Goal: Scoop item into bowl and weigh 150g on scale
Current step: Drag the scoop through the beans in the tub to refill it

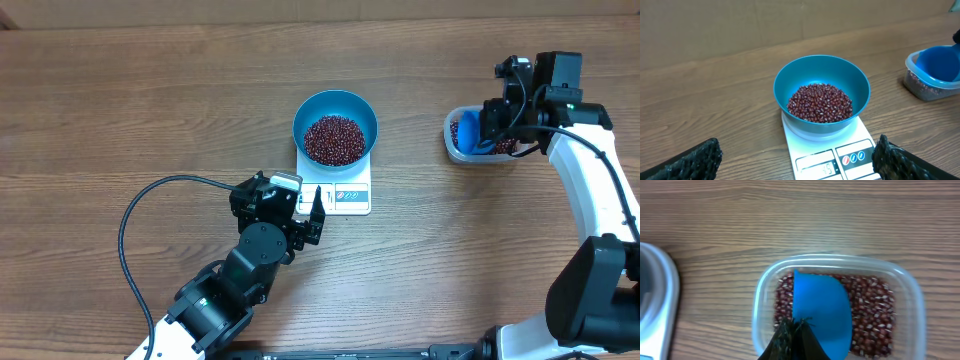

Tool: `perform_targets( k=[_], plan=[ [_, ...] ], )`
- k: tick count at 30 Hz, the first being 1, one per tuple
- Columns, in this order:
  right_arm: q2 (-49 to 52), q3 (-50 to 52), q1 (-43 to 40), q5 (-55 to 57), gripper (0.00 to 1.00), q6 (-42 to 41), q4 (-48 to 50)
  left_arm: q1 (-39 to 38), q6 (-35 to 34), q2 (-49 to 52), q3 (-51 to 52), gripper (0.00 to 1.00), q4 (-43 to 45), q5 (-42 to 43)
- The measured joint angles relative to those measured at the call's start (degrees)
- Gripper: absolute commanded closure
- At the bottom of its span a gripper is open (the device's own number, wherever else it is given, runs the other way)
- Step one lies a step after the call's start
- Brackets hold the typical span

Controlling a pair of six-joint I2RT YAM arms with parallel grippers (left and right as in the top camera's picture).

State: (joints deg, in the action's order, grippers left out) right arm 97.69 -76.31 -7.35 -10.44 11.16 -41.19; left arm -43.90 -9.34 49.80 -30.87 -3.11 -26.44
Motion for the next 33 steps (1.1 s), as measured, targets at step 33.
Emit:
perform_targets(
  k=[33],
  plan=[
    [0.1, -0.1, -5.9, -10.0, 0.96, -11.5, -5.1, 0.0, 0.0, 0.0, 0.0, 0.0, 0.0, 0.0]
  ],
)
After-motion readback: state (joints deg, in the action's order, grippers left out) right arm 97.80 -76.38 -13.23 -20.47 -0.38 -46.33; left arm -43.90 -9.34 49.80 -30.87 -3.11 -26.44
